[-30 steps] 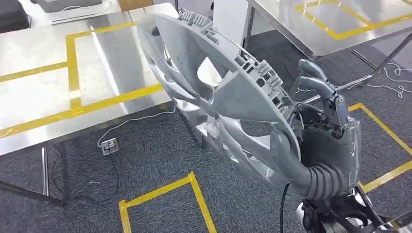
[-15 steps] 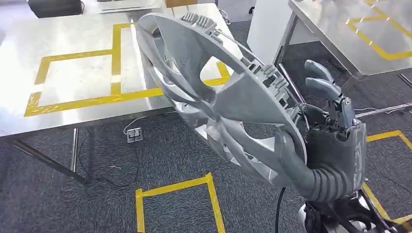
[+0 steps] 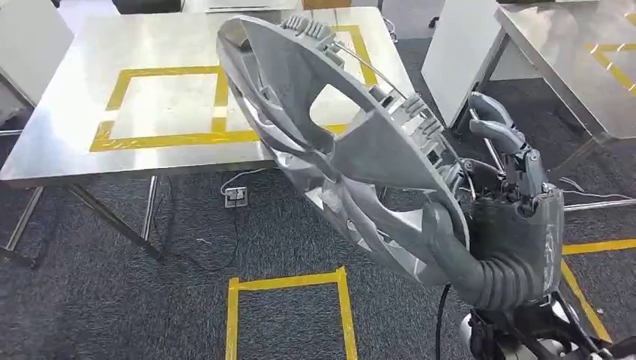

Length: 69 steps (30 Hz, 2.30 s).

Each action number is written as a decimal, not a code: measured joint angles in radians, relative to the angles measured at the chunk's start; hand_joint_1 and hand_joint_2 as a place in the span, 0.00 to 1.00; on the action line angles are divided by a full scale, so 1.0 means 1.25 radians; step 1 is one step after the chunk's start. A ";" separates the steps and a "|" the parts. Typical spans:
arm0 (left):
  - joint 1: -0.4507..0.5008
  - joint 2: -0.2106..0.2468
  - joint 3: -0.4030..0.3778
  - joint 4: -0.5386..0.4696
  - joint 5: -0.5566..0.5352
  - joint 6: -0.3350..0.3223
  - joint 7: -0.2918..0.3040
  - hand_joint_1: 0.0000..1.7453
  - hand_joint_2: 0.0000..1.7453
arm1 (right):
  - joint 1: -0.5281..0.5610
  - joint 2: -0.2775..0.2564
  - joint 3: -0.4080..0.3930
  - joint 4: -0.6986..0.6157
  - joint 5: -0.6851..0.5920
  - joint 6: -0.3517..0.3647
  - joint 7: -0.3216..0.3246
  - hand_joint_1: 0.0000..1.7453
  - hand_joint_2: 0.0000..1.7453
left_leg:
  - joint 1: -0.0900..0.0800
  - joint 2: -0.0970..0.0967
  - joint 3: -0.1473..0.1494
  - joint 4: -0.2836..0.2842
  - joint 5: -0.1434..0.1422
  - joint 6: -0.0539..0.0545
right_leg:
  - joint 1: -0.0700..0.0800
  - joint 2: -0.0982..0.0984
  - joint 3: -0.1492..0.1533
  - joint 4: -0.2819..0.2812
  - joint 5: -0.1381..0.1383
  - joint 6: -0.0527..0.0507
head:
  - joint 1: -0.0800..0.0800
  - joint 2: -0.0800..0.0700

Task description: Take the parts from the cabinet and place them on the table.

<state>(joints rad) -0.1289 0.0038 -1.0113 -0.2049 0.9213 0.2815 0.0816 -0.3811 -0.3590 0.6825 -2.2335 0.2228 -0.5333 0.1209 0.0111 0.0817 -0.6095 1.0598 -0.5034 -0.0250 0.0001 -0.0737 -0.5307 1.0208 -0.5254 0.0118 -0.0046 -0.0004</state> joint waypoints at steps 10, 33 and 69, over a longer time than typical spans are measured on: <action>0.001 0.000 0.000 0.000 0.000 0.000 0.002 0.00 1.00 | 0.007 0.000 -0.001 0.000 0.002 -0.005 0.000 1.00 1.00 | -0.005 -0.074 -0.009 -0.002 0.011 0.039 | -0.006 0.052 -0.105 0.245 -0.114 0.006 | 0.012 0.000; 0.004 0.000 0.000 0.000 0.000 0.000 0.003 0.00 1.00 | 0.012 0.000 -0.001 0.000 -0.009 -0.012 -0.009 1.00 1.00 | 0.003 -0.061 0.027 -0.015 -0.010 0.012 | 0.003 0.051 -0.019 0.000 0.018 -0.029 | 0.010 0.000; 0.004 -0.001 0.000 0.000 0.007 -0.004 0.027 0.00 1.00 | 0.009 0.000 -0.001 0.000 -0.027 -0.010 -0.017 1.00 1.00 | -0.003 -0.060 0.027 -0.016 -0.015 0.027 | -0.002 0.051 -0.013 -0.012 0.019 0.000 | 0.011 0.000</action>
<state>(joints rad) -0.1233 0.0031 -1.0113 -0.2045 0.9304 0.2766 0.1148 -0.3698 -0.3590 0.6809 -2.2335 0.1884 -0.5459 0.0992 0.0080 0.0061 -0.5752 1.0401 -0.5227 0.0089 -0.0022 -0.0095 -0.5475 1.0055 -0.5022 0.0123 0.0088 -0.0004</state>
